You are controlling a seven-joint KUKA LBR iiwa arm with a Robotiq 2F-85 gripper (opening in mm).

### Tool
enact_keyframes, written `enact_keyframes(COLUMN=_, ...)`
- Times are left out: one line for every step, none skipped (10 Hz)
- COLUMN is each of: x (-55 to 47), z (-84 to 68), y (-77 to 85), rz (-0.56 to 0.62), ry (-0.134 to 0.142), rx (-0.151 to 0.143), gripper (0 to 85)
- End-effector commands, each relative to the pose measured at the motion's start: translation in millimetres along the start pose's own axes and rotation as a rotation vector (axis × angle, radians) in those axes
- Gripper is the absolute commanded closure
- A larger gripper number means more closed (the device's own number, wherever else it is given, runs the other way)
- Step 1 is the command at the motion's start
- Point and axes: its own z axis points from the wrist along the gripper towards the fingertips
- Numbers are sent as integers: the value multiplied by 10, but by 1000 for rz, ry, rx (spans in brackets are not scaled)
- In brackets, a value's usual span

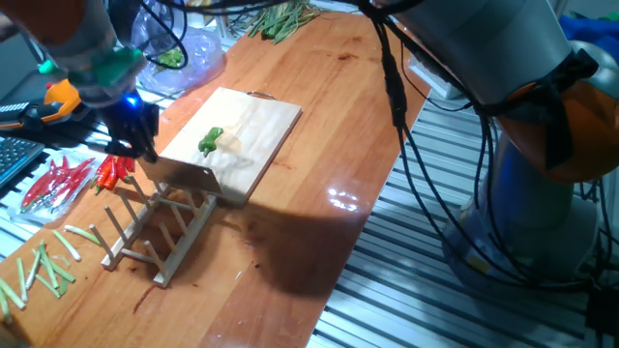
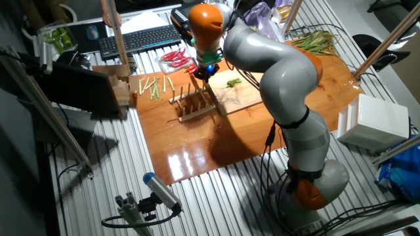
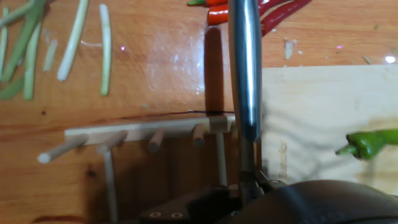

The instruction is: Chop the chili peppers

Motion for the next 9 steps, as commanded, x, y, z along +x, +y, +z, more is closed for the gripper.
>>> enact_keyframes(x=43, z=-541, y=-86, rz=-2, ry=10, rx=2, gripper=850)
enact_keyframes(x=61, z=-701, y=-187, rz=2, ry=21, rx=-28, gripper=850)
enact_keyframes(x=65, z=-846, y=-293, rz=13, ry=35, rx=-70, gripper=850)
enact_keyframes(x=89, z=-972, y=-378, rz=22, ry=36, rx=-88, gripper=850)
enact_keyframes(x=116, z=-1045, y=-420, rz=29, ry=24, rx=-89, gripper=850)
enact_keyframes(x=142, z=-1091, y=-423, rz=42, ry=11, rx=-90, gripper=850)
enact_keyframes(x=146, z=-1109, y=-434, rz=50, ry=-11, rx=-74, gripper=850)
enact_keyframes(x=118, z=-1098, y=-506, rz=47, ry=-42, rx=-61, gripper=850)
enact_keyframes(x=62, z=-1069, y=-581, rz=32, ry=-54, rx=-53, gripper=850)
